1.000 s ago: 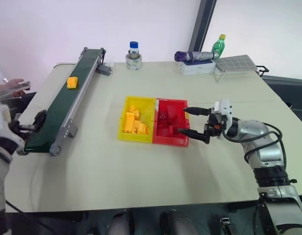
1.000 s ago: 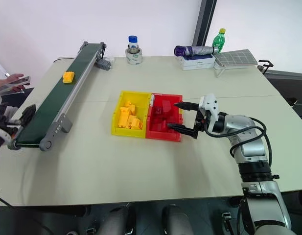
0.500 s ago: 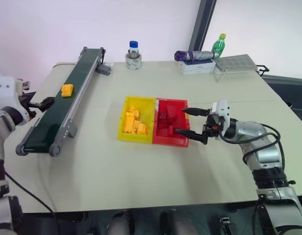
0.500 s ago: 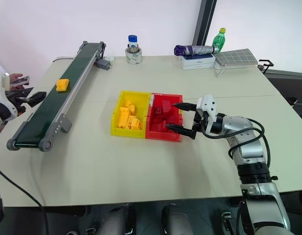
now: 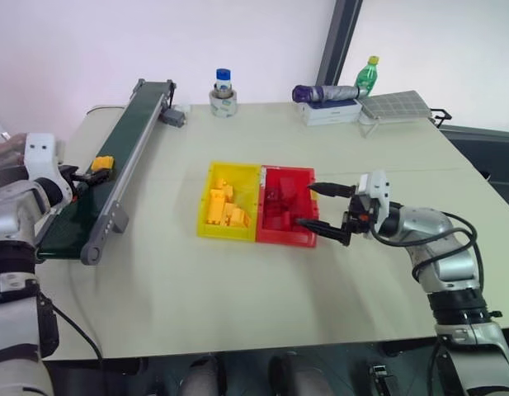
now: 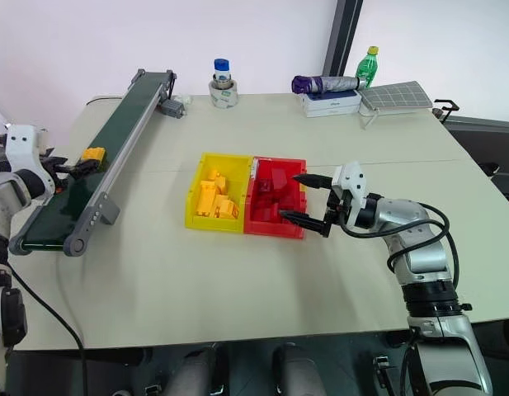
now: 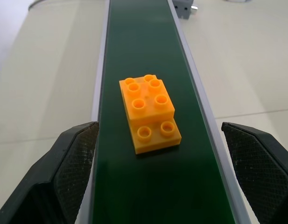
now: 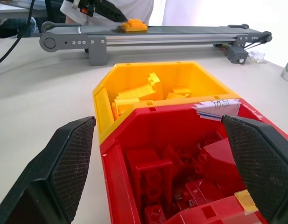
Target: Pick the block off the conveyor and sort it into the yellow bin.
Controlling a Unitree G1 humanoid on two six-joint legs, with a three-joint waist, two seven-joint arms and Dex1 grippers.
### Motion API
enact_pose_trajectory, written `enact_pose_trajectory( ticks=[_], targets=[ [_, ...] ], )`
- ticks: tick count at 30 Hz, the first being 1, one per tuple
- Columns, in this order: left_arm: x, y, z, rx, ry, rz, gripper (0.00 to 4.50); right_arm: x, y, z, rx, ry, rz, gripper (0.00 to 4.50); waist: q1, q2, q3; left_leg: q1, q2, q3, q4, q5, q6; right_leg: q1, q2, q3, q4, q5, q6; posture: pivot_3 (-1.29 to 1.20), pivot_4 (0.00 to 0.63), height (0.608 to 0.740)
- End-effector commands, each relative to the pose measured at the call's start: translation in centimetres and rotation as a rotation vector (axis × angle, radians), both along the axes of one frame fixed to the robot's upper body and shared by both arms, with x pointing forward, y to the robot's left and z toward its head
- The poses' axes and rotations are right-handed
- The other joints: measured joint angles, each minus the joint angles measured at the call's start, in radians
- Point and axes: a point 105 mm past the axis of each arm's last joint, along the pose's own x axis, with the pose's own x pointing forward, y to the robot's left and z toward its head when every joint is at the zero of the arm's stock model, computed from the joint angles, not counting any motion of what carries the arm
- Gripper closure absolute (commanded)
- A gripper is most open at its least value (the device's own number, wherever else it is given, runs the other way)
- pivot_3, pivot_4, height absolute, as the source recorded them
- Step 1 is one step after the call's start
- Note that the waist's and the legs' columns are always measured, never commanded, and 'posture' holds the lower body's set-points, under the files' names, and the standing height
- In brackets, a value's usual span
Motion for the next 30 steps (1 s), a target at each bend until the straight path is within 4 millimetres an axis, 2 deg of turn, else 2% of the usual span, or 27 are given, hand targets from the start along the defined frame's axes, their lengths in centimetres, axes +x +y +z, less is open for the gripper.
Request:
enact_pose_trajectory(
  ticks=[1, 4, 7, 11, 12, 14, 18, 21, 23, 27, 30],
  targets=[
    [0.0, 0.8, 1.5, 0.040, -0.052, 0.032, 0.06, -0.3, -0.3, 1.3, 0.009, -0.047, -0.003, 0.00, 0.000, 0.000, 0.000, 0.000, 0.000, 0.000, 0.000, 0.000, 0.000, 0.000, 0.000, 0.000, 0.000, 0.000, 0.000, 0.00, 0.150, 0.740],
    [-0.1, 0.8, 1.0, 0.028, -0.036, 0.029, 0.06, -0.3, -0.3, 1.3, 0.009, -0.046, -0.004, 0.00, 0.001, 0.000, 0.000, 0.000, 0.000, 0.000, 0.000, 0.000, 0.000, 0.000, 0.000, 0.000, 0.000, 0.000, 0.000, 0.00, 0.150, 0.740],
    [-0.3, 0.7, 0.5, 0.019, -0.029, 0.025, 0.84, -0.2, -0.2, 1.3, 0.009, -0.047, -0.003, 0.00, 0.001, 0.000, 0.000, 0.000, 0.000, 0.000, 0.001, 0.000, 0.000, 0.000, 0.000, 0.000, 0.000, 0.000, 0.000, 0.00, 0.150, 0.740],
    [-0.9, 0.8, -0.4, -0.002, 0.009, 0.030, 2.90, -0.1, -0.2, 1.3, 0.009, -0.049, -0.002, 0.00, -0.001, 0.000, 0.000, 0.000, 0.000, 0.000, 0.001, 0.000, 0.000, 0.000, 0.000, 0.000, 0.001, 0.000, 0.000, 0.00, 0.150, 0.740],
    [-1.1, 0.9, -0.7, 0.001, 0.020, 0.031, 3.24, 0.0, -0.2, 1.3, 0.009, -0.049, -0.002, 0.00, 0.000, 0.000, 0.000, 0.000, 0.000, 0.000, 0.001, 0.000, 0.000, 0.000, 0.000, 0.000, 0.001, 0.000, 0.000, 0.00, 0.150, 0.740],
    [-1.2, 1.1, 0.1, 0.025, -0.024, 0.048, 3.20, 0.0, -0.2, 1.4, 0.009, -0.051, -0.004, 0.00, 0.000, 0.000, 0.000, 0.000, 0.000, 0.000, 0.001, 0.000, 0.000, 0.000, 0.000, 0.000, 0.001, 0.000, 0.000, 0.00, 0.150, 0.740],
    [-1.1, -0.3, 4.7, -0.004, -0.210, 0.003, 3.20, 0.0, -0.3, 1.4, 0.008, -0.051, -0.006, 0.00, 0.003, 0.000, 0.000, 0.000, 0.000, -0.001, 0.002, 0.000, 0.000, 0.000, 0.000, 0.000, 0.002, 0.000, 0.000, 0.00, 0.150, 0.740],
    [-1.4, -2.9, 7.6, -0.040, -0.327, -0.100, 3.20, 0.0, -0.4, 1.3, 0.007, -0.050, -0.008, 0.00, 0.004, 0.000, 0.000, -0.001, 0.000, -0.001, 0.003, 0.000, 0.000, 0.000, -0.001, 0.000, 0.001, 0.000, 0.000, 0.00, 0.150, 0.740],
    [-1.6, -5.4, 8.4, -0.011, -0.362, -0.202, 3.20, 0.0, -0.4, 1.3, 0.007, -0.051, -0.008, 0.00, 0.003, 0.000, 0.000, -0.001, -0.001, -0.001, 0.003, 0.000, 0.000, 0.000, -0.002, 0.000, 0.001, 0.000, 0.000, 0.00, 0.150, 0.740],
    [-2.5, -11.7, 8.0, 0.003, -0.351, -0.454, 3.20, 0.2, -0.4, 1.5, 0.006, -0.055, -0.010, 0.00, 0.002, 0.000, 0.000, -0.001, -0.001, -0.001, 0.003, 0.000, 0.000, 0.000, -0.001, 0.000, 0.001, 0.000, 0.000, 0.00, 0.150, 0.740],
    [-3.7, -17.9, 5.9, -0.005, -0.281, -0.676, 3.20, 0.2, -0.4, 1.5, 0.003, -0.058, -0.012, 0.00, 0.002, 0.000, 0.000, -0.001, -0.001, -0.001, 0.003, 0.000, 0.000, 0.000, 0.000, 0.000, 0.002, 0.000, 0.001, 0.00, 0.150, 0.740]
  ],
)
